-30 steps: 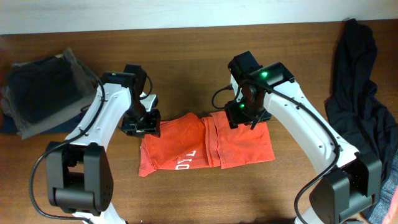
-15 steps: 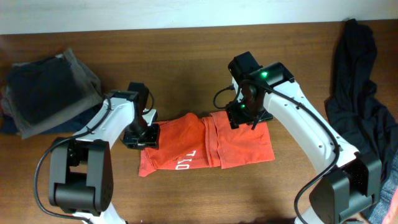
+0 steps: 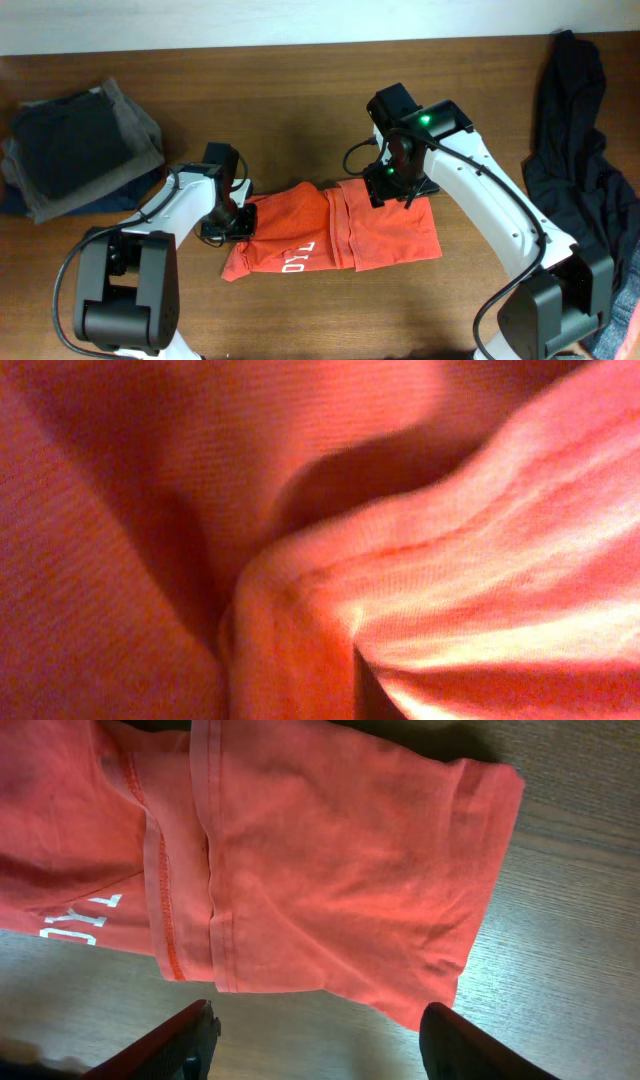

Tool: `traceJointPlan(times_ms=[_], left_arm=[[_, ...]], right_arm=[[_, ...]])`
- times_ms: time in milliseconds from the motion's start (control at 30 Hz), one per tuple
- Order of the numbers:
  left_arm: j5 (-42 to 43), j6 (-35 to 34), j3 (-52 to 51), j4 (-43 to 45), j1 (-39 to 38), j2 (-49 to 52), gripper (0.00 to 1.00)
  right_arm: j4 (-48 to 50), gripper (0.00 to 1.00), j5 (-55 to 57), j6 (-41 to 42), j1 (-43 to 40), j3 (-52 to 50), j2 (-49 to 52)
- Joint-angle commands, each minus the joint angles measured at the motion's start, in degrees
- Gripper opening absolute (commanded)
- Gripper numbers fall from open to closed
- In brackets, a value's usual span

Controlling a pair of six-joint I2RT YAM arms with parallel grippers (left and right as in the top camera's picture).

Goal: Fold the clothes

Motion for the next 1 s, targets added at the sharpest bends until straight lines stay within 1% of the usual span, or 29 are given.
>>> traceJointPlan(times_ms=[0, 133, 233, 367, 600, 667, 700, 800, 833, 900, 967], left_arm=[[1.9, -0.2, -1.3, 1.6, 0.5, 0.8, 0.01], [1.7, -0.2, 0.2, 0.6, 3.4, 0.5, 0.00], [-0.7, 0.3, 3.0, -2.1, 7.6, -0.7, 0.00], [-1.5, 2.2, 7.3, -5.1, 13.7, -2.7, 0.01], [-0.5, 2.2, 14.3, -8.7, 21.9, -4.1, 0.01], [3.3, 2.2, 16.5, -10.5, 22.9, -4.1, 0.01], [6.8, 2.2, 17.7, -11.7, 23.1, -4.1, 0.01], [18.3, 2.2, 20.6, -14.6, 22.4, -4.2, 0.01], [24.8, 2.2, 21.4, -15.4, 20.9, -4.3, 0.01], [28.3, 2.2, 21.5, -15.7, 18.6, -4.5, 0.01], [28.6, 2.2, 21.5, -16.3, 15.5, -4.5, 0.01]], right_arm=[[-0.5, 0.70, 1.2, 0.7, 0.2, 0.5, -0.3], [-1.1, 0.70, 2.8, 0.7, -0.2, 0.5, -0.3], [-1.3, 0.70, 4.9, 1.9, -2.2, 0.5, -0.3], [-1.4, 0.75, 5.0, 1.7, -6.8, 0.5, -0.3], [-2.4, 0.76, 5.0, -2.6, -13.3, 0.4, -0.2], [-2.6, 0.76, 5.0, -3.1, -14.5, 0.4, -0.1], [-2.6, 0.76, 5.0, -3.5, -15.0, 0.2, -0.1], [-2.6, 0.76, 5.0, -4.5, -15.8, -0.5, -0.1], [-2.5, 0.76, 5.0, -4.8, -15.9, -1.1, -0.1], [-2.4, 0.76, 5.0, -4.8, -15.9, -1.8, -0.1], [-2.3, 0.76, 5.0, -4.8, -15.9, -2.3, -0.1]])
